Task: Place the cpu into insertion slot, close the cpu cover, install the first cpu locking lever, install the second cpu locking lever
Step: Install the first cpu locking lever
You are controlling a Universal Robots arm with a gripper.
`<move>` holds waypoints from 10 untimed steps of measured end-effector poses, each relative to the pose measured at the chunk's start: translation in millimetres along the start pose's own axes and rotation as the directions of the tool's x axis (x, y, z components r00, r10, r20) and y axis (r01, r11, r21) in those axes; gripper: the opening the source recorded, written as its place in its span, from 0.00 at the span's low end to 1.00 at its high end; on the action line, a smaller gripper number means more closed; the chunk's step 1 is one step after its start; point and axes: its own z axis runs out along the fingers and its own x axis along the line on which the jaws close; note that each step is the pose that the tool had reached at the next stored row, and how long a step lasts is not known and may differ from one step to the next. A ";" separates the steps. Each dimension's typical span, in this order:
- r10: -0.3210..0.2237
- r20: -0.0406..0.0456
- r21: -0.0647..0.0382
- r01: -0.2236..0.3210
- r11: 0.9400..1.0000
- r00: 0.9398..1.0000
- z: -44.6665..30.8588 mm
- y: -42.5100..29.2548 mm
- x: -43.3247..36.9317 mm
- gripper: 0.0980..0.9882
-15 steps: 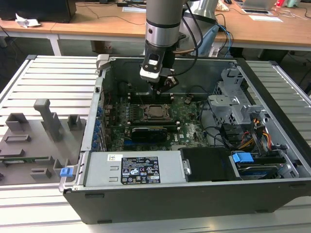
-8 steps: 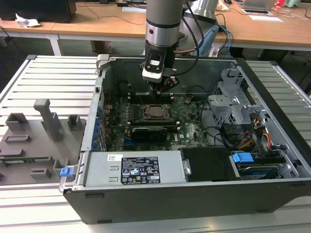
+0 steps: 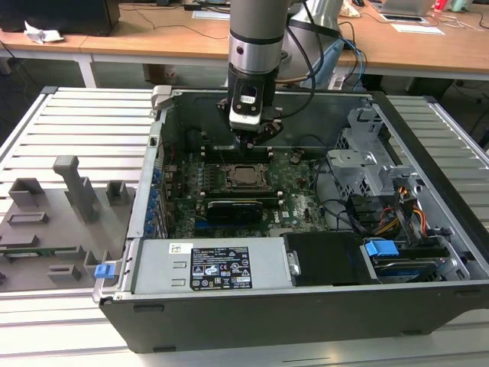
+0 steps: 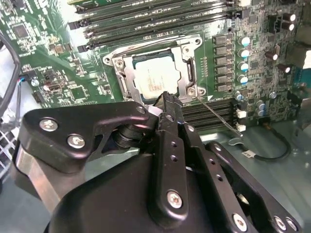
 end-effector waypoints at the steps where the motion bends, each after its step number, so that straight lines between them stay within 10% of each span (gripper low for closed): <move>1: -0.018 0.000 0.000 0.018 1.000 1.000 0.0 0.0 0.0 0.01; 5: -0.106 -0.002 0.001 0.106 0.994 0.994 0.0 0.0 0.0 0.01; 10: -0.249 -0.005 0.002 0.249 0.969 0.969 0.0 0.0 0.0 0.01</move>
